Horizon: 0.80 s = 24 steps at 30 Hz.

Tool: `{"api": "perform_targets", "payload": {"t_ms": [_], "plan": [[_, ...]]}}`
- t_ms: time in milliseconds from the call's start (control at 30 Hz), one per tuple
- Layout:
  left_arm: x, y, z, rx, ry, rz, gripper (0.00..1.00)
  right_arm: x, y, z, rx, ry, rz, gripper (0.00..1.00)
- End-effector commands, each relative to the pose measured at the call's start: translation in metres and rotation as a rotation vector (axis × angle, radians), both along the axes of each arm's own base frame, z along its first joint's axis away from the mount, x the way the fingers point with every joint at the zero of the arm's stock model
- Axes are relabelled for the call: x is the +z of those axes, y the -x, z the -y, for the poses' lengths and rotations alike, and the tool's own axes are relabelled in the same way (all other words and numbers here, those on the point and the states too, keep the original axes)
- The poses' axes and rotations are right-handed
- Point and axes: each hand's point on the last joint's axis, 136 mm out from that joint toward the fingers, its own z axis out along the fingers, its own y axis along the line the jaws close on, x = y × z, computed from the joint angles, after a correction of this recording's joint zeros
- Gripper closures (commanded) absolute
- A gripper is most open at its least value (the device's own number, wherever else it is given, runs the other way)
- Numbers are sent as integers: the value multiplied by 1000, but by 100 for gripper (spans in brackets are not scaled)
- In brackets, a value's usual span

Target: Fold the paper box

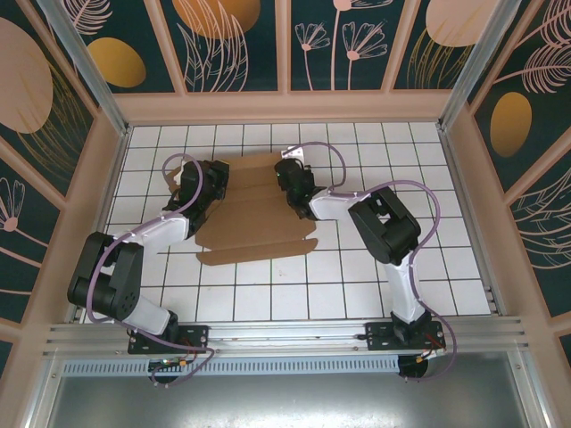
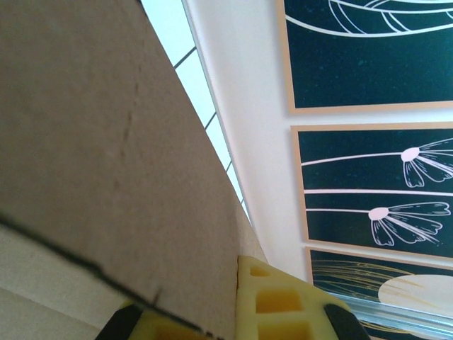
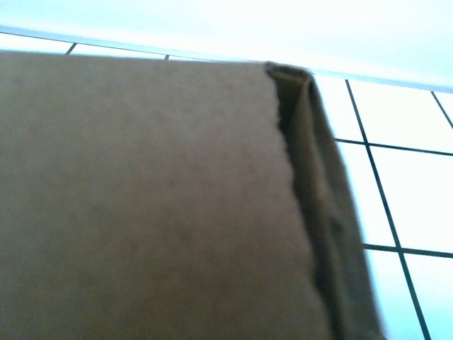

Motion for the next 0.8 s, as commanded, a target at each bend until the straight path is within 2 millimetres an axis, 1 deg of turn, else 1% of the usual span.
{"api": "perform_targets", "payload": {"t_ms": [0, 33, 67, 100, 200, 233, 267, 367, 467, 533, 600, 667, 767], "plan": [[-32, 25, 19, -88, -5, -150, 100, -29, 2, 25, -87, 86, -71, 100], [-31, 25, 18, -84, -6, -149, 100, -24, 3, 22, -60, 69, -62, 100], [-31, 25, 17, -82, -9, -151, 100, -19, 4, 20, -37, 51, -48, 98], [-31, 26, 16, -77, -11, -156, 100, -14, 5, 19, -20, 39, -38, 86], [-36, 28, 12, -59, -23, -174, 100, 3, 11, 15, 64, -18, -4, 65], [-38, 29, 11, -53, -26, -182, 100, 12, 15, 16, 86, -39, 26, 56], [-40, 30, 9, -45, -32, -193, 100, 23, 21, 17, 117, -61, 58, 50], [-43, 32, 5, -27, -35, -209, 100, 44, 34, 20, 197, -107, 117, 38], [-44, 31, 4, -16, -41, -219, 100, 58, 51, 25, 268, -134, 180, 26], [-44, 31, 3, -12, -39, -221, 100, 61, 59, 30, 286, -181, 188, 24], [-45, 32, 3, -11, -39, -223, 100, 57, 68, 32, 323, -226, 182, 23], [-46, 32, 3, -10, -39, -225, 100, 46, 74, 29, 358, -228, 148, 22], [-46, 32, 5, -14, -36, -227, 100, 20, 68, 30, 323, -183, 75, 23]]}}
